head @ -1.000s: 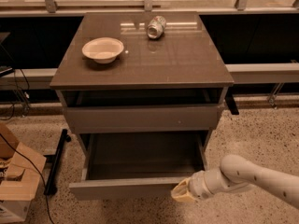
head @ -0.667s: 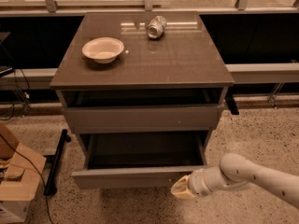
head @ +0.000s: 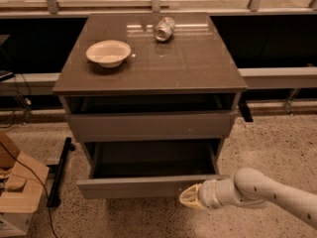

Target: Close middle drawer

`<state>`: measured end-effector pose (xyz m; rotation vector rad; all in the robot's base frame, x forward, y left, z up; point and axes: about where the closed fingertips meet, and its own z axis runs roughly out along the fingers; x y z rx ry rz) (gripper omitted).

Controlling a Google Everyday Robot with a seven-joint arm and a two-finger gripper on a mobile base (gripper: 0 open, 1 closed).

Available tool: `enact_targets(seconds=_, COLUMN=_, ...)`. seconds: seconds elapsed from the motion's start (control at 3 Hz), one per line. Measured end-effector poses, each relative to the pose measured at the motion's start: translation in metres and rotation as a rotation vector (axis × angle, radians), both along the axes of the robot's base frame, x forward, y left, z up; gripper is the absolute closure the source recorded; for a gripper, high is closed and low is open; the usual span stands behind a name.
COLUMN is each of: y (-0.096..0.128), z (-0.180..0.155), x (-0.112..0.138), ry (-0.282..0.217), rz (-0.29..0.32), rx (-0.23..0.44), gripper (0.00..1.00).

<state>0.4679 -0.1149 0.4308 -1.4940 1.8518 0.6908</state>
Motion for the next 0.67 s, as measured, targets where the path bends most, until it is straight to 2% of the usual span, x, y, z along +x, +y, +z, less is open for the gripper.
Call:
enact_targets(seconds=0.33, y=0.018, z=0.014, x=0.031, ry=-0.143, rz=-0.027, rx=-0.004, gripper=0.82)
enact_targets(seconds=0.67, y=0.029, z=0.019, x=0.061, ry=-0.224, rz=-0.048, rx=-0.003, gripper=0.57)
